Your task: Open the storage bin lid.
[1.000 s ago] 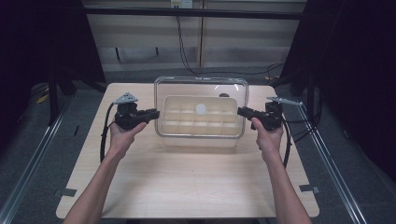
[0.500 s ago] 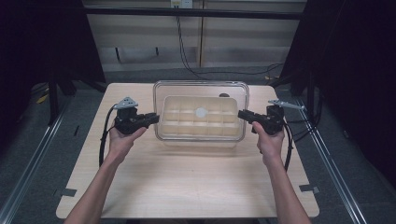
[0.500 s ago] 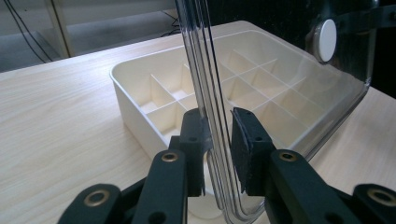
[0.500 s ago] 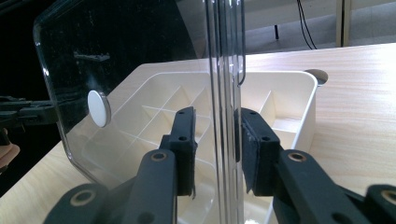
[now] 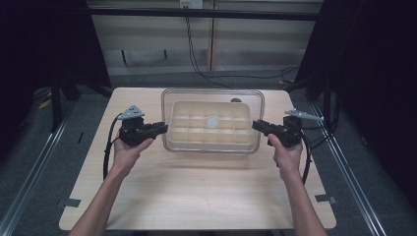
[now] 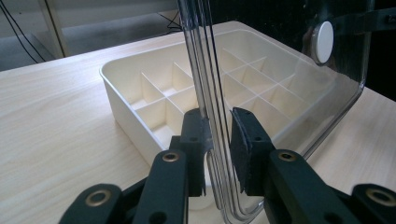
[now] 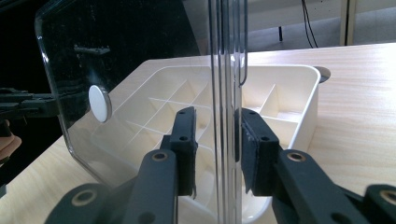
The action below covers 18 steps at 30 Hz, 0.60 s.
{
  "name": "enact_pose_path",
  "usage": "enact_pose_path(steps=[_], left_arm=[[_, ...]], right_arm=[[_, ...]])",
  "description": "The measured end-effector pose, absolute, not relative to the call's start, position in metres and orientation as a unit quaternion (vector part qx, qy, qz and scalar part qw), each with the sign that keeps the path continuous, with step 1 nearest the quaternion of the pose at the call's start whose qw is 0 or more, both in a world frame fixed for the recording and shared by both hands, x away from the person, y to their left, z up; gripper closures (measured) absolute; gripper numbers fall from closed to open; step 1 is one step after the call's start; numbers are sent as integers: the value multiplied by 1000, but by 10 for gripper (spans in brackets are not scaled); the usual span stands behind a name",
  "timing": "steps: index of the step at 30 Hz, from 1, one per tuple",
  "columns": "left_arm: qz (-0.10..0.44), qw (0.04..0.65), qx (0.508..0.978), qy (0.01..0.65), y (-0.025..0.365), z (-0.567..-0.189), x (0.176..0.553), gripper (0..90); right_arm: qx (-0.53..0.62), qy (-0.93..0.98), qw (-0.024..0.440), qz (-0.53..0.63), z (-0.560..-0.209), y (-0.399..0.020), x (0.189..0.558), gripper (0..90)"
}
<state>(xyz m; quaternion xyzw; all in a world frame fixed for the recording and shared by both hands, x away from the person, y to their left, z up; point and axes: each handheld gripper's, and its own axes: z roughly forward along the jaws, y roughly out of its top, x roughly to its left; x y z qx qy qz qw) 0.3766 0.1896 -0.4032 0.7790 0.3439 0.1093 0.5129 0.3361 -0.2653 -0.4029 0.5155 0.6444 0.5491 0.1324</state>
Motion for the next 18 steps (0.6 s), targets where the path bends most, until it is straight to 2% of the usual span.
enact_pose_path(steps=[18], left_arm=[[109, 503, 782, 353, 198, -406, 365, 757]], right_arm=[[508, 649, 127, 552, -400, -257, 321, 710]])
